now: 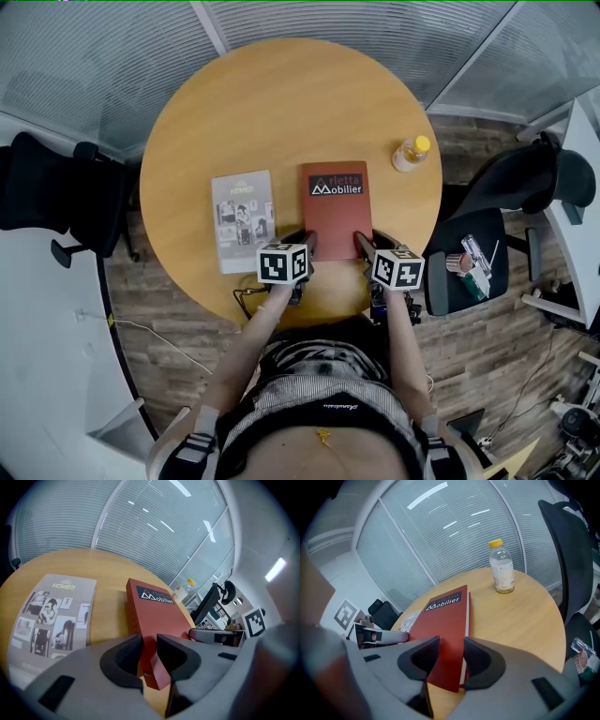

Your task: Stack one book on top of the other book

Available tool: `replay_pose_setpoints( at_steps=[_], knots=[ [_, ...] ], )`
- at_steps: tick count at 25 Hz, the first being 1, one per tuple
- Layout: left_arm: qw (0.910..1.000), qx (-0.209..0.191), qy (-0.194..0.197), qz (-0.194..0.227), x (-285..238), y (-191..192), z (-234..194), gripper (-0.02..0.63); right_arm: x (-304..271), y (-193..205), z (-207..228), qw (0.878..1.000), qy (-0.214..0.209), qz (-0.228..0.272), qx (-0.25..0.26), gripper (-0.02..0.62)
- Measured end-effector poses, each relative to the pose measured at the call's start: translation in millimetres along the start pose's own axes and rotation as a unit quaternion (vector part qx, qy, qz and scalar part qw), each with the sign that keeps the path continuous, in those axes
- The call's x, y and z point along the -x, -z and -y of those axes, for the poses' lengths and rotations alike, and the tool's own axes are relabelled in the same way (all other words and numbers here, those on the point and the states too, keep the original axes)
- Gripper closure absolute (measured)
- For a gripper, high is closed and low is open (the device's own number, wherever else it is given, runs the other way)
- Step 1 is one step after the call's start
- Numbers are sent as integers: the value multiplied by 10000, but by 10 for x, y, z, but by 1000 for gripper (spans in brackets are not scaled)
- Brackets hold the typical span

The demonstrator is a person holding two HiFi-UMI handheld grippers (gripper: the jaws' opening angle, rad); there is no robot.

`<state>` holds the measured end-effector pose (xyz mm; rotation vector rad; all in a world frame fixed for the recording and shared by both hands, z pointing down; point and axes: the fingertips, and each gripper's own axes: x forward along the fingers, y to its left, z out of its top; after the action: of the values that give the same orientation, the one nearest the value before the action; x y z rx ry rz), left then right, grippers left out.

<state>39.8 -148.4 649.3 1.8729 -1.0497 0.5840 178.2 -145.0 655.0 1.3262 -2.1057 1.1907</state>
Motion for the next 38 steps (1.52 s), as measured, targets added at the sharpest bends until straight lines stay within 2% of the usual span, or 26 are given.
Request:
replay_pose_setpoints(
  at_steps=[17,25,38],
  knots=[
    [9995,95,63,308,519,-91,346,500,535,-241,-313,9988,90,146,451,422],
    [9979,115,131,617,836,-225,535,503,835,-427,-519,9971,40,386,652,422],
    [9937,-124,119,1109,1166,-467,952,518,1274,-709,-595,9949,-179,744,657,422]
  ],
)
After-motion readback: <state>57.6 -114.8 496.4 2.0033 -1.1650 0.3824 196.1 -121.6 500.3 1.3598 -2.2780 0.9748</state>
